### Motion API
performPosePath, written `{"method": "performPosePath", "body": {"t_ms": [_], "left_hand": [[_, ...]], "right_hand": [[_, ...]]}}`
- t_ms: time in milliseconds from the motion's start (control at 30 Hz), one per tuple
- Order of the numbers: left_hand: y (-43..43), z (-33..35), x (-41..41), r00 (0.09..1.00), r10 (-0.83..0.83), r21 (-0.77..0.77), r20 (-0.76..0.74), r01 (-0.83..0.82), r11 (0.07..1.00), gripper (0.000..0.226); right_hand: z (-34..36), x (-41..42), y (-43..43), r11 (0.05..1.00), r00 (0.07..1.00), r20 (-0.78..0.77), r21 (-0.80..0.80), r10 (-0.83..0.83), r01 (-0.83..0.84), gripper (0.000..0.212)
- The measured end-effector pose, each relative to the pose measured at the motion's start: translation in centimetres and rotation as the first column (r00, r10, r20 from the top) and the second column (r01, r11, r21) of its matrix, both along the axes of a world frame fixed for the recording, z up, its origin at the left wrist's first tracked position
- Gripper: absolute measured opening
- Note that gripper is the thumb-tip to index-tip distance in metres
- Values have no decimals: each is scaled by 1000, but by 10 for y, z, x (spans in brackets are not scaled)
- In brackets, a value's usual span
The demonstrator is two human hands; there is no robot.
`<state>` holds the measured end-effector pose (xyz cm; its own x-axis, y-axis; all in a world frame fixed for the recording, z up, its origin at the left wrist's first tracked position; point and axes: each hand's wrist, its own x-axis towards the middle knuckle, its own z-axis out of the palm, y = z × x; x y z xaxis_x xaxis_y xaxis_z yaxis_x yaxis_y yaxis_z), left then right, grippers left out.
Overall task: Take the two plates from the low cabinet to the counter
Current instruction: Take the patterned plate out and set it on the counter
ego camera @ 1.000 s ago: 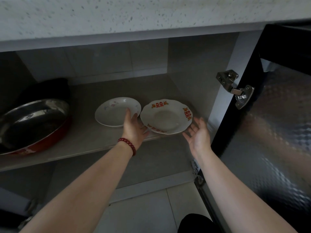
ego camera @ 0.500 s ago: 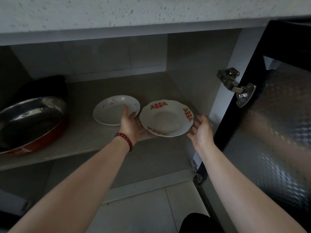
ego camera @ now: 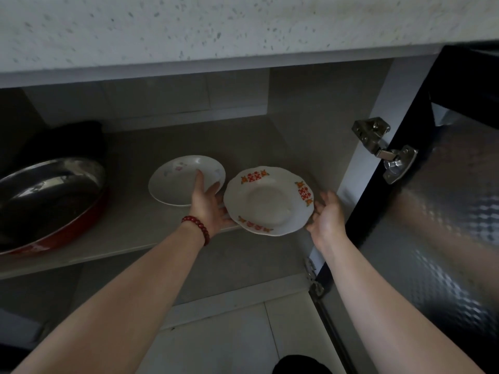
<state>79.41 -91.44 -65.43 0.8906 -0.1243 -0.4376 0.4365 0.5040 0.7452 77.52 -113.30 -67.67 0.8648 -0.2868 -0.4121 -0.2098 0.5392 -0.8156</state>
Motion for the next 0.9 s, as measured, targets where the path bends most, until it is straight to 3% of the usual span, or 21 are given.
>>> {"method": "performPosePath", "body": {"t_ms": [133,400,633,900], "left_hand": [[3,6,-6,998,-12,49,-62,15,999,86],[8,23,-8,996,-6,12,-86,7,1000,89],[12,99,-56,966,57,41,-252,-48,998,89],[26,195,-164,874,159,86,-459,-134,987,93]], "right_hand": [[6,-5,2,999,997,-73,-14,29,-30,54],[26,-10,6,999,996,-78,-10,37,-38,50],[109,-53,11,999,976,-216,-30,35,-43,50],[210,-125,21,971,911,-377,-99,168,-220,49]]}}
